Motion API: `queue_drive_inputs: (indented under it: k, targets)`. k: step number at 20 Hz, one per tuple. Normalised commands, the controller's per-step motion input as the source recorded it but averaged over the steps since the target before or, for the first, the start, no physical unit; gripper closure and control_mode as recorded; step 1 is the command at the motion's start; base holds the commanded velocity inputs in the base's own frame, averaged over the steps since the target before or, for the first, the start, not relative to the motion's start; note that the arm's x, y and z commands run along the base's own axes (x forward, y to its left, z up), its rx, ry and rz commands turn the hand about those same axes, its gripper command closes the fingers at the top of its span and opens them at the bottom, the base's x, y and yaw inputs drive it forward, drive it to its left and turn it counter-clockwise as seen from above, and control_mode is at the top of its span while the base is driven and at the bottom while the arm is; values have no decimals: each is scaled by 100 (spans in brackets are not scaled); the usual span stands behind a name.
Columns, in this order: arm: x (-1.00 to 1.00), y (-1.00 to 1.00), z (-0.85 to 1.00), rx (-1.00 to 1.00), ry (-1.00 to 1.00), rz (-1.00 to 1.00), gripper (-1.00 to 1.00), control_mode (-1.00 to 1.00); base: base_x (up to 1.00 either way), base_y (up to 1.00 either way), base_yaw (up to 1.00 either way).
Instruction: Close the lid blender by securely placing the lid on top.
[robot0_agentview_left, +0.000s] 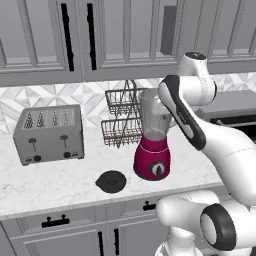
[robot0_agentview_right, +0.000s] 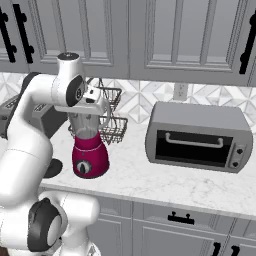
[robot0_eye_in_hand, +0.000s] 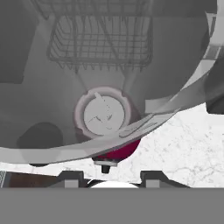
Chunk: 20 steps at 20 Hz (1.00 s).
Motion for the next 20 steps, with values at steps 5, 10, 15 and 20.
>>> queue_drive_inputs:
  k: [5, 10, 15, 20]
  targets:
    - [-16, 22, -6, -1, -1, 0, -100, -100, 0, 0, 0]
    - [-36, 71, -27, -5, -11, 0, -100, -100, 0, 0, 0]
    - [-17, 65, -21, -2, -6, 0, -100, -100, 0, 0, 0]
    - [-7, 58, -37, 0, 1, -1, -100, -100, 0, 0, 0]
